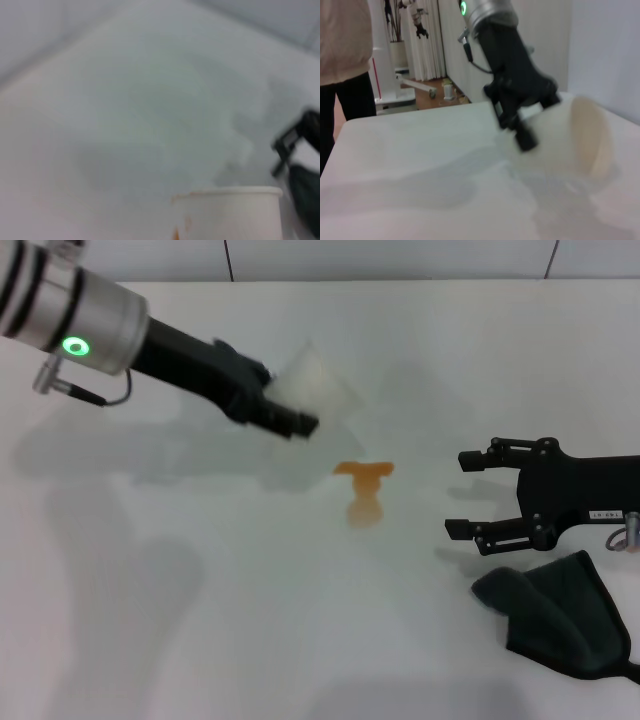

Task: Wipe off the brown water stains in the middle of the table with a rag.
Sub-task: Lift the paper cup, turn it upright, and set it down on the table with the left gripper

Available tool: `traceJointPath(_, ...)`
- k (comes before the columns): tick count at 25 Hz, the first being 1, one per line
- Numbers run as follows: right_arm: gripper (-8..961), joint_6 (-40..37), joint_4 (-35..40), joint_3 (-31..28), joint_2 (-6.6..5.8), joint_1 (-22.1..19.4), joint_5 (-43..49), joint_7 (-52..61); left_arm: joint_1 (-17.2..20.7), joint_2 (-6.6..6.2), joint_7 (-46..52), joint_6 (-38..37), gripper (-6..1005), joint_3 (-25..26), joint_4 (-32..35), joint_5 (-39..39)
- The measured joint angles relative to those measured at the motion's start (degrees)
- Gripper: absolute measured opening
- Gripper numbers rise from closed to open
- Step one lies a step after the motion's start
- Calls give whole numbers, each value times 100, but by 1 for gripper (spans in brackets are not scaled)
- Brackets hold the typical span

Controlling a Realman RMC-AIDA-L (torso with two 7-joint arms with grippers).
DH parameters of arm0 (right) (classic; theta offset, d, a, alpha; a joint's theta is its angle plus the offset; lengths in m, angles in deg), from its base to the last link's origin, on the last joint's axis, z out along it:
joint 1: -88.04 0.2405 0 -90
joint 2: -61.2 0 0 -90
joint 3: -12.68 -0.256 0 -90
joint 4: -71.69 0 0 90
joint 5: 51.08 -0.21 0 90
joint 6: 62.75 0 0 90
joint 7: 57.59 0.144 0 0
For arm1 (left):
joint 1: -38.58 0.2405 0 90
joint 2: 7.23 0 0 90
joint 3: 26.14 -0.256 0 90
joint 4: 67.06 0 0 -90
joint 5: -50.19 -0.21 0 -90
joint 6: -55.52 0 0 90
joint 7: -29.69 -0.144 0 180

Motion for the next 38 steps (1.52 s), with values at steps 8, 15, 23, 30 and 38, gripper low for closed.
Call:
traceJointPath(8, 857, 0, 0, -19, -7, -19, -63, 0, 1214, 39, -749, 362, 742, 0, 505, 1751)
traceJointPath(15, 857, 3, 0, -2, -6, 27, -67, 0, 2225, 40, -1899, 894, 743, 0, 1237, 2756)
traceJointPath(23, 857, 0, 1, 2, -6, 12, -140, 0, 3128, 37, -3373, 1000, 744, 6, 1597, 3989)
traceJointPath(30, 857, 0, 10, 7, -6, 18, -145, 0, 3548, 43, -4412, 1519, 745, 9, 2186, 4711)
traceJointPath(38, 857, 0, 10, 8, -6, 29, -191, 0, 3446, 36, -4568, 2488, 746, 9, 2741, 4700)
